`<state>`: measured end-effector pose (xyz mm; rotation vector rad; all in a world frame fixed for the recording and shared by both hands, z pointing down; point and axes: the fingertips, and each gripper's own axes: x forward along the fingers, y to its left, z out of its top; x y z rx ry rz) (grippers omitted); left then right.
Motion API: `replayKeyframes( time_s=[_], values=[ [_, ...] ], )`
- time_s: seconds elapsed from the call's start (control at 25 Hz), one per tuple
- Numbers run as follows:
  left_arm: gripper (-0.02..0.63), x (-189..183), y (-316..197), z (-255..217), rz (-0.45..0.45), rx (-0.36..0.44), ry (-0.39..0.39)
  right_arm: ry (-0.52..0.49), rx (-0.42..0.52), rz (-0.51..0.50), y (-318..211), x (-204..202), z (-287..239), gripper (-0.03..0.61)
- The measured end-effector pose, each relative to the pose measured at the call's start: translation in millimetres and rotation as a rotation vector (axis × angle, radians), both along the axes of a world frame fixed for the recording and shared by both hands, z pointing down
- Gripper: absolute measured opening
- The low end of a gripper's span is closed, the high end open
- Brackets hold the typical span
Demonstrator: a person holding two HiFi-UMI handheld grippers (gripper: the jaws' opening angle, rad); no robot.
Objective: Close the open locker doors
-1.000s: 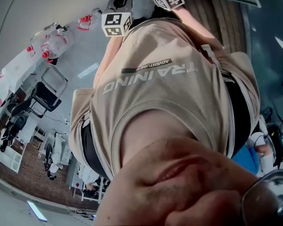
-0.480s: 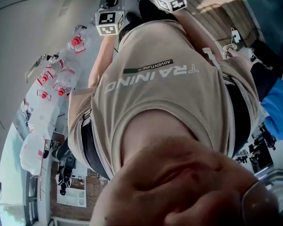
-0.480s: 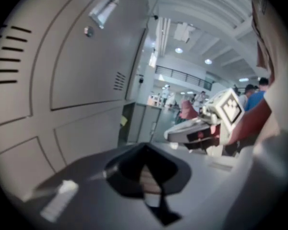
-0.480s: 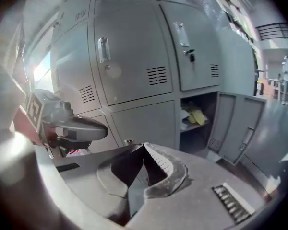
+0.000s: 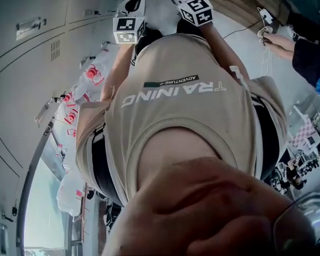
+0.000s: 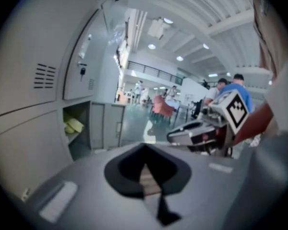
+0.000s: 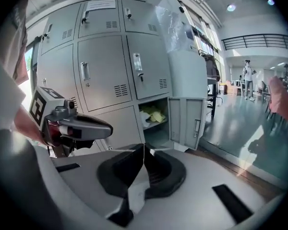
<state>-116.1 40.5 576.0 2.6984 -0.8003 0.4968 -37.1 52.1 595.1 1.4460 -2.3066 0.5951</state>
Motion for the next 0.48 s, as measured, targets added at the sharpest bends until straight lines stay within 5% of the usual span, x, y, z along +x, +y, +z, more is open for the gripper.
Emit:
replayKeyframes(
  time_s=[0.24, 0.48],
  values=[
    [-0.002, 85, 11, 7, 0.053, 0.0, -0.076, -0.034, 0.017, 0.026, 25, 76, 9, 0.015],
    [-0.002, 181, 21, -1, 0.012, -0.052, -0.138, -0.088, 0.048, 0.026, 27, 178, 14, 0.015]
  ],
)
